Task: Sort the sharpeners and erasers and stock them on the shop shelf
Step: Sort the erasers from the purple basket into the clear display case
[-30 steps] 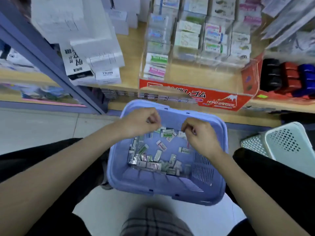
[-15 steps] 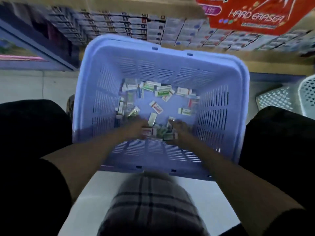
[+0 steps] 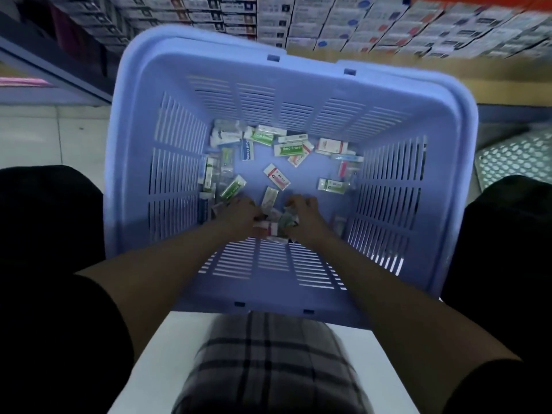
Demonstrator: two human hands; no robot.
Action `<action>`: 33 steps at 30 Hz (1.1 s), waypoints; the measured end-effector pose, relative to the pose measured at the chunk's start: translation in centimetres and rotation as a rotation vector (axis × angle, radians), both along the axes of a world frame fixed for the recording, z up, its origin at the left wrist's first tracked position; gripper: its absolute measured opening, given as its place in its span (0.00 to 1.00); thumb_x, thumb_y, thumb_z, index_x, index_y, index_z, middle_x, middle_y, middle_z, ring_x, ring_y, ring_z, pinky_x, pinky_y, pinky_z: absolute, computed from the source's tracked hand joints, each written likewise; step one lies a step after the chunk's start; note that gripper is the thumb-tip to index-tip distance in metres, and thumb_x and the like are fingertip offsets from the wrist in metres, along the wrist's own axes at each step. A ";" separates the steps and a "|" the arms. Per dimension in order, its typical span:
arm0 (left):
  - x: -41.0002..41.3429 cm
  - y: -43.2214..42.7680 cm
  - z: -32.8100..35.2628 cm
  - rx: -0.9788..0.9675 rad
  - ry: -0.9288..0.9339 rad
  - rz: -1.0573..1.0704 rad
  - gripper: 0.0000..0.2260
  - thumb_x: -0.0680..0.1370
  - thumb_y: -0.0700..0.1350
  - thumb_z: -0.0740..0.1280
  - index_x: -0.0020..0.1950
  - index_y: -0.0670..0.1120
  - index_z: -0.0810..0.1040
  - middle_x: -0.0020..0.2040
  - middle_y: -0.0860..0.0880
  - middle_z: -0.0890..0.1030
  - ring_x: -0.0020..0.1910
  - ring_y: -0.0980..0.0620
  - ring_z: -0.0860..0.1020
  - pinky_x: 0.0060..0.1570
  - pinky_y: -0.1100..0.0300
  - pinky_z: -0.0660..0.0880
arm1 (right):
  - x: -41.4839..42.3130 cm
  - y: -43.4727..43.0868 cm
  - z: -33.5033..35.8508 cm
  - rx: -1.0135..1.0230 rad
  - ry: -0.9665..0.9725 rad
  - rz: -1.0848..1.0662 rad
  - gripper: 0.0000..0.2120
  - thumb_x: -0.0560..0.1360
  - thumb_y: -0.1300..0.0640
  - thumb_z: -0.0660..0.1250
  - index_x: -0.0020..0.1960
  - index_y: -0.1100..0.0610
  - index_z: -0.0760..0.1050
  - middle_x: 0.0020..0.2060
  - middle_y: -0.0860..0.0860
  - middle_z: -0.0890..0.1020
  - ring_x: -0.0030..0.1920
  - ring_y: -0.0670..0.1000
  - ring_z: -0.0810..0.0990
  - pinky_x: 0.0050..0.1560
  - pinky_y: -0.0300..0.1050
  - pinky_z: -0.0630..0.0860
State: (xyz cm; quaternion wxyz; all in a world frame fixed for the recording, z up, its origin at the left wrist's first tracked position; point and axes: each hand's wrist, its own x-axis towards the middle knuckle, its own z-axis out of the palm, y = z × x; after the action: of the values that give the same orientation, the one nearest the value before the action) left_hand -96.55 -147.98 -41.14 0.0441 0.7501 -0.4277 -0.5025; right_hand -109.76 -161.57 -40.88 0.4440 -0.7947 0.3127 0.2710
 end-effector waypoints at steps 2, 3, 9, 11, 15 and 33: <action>-0.1 0.2 -0.1 0.008 0.002 0.005 0.22 0.74 0.59 0.65 0.48 0.39 0.82 0.43 0.38 0.80 0.46 0.42 0.77 0.40 0.56 0.62 | 0.2 -0.2 0.2 0.034 0.008 -0.021 0.28 0.68 0.65 0.72 0.65 0.60 0.67 0.62 0.62 0.64 0.59 0.61 0.73 0.56 0.48 0.72; 0.0 0.2 0.0 0.026 0.012 0.037 0.21 0.75 0.57 0.66 0.48 0.38 0.82 0.42 0.39 0.79 0.45 0.43 0.76 0.39 0.56 0.61 | 0.3 -0.4 0.2 0.070 0.014 -0.060 0.30 0.68 0.66 0.73 0.67 0.61 0.65 0.62 0.62 0.66 0.60 0.60 0.72 0.57 0.48 0.71; 0.6 1.1 0.5 0.101 0.022 0.171 0.18 0.75 0.59 0.66 0.41 0.43 0.75 0.36 0.44 0.73 0.41 0.45 0.75 0.38 0.57 0.65 | 0.8 -0.2 0.4 0.101 0.139 -0.021 0.23 0.64 0.53 0.70 0.55 0.63 0.79 0.56 0.61 0.76 0.56 0.59 0.76 0.54 0.51 0.75; 0.2 1.6 0.7 0.147 0.003 0.141 0.17 0.76 0.59 0.64 0.37 0.46 0.71 0.39 0.43 0.75 0.43 0.45 0.75 0.41 0.58 0.67 | 0.4 -0.1 0.7 0.070 0.134 -0.016 0.19 0.69 0.57 0.70 0.60 0.58 0.77 0.62 0.59 0.73 0.62 0.59 0.72 0.60 0.48 0.71; -0.2 2.4 0.9 0.149 0.008 0.054 0.17 0.78 0.55 0.63 0.57 0.43 0.75 0.58 0.39 0.73 0.60 0.40 0.71 0.56 0.54 0.68 | -0.4 -0.1 0.6 0.071 0.116 -0.117 0.16 0.72 0.64 0.69 0.60 0.62 0.77 0.58 0.58 0.79 0.59 0.57 0.75 0.47 0.37 0.67; 2.4 -0.2 15.6 -0.148 0.591 0.873 0.06 0.81 0.44 0.60 0.57 0.45 0.68 0.51 0.47 0.76 0.43 0.54 0.74 0.36 0.63 0.71 | 1.6 -1.9 16.5 0.580 -0.139 -0.665 0.24 0.76 0.57 0.67 0.69 0.51 0.63 0.60 0.51 0.71 0.50 0.48 0.75 0.38 0.43 0.79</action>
State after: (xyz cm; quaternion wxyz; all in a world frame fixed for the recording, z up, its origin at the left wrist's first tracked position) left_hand -94.17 -148.17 -25.50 0.4205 0.6796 -0.0791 -0.5958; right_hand -108.19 -163.50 -24.39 0.7315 -0.5100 0.4316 0.1358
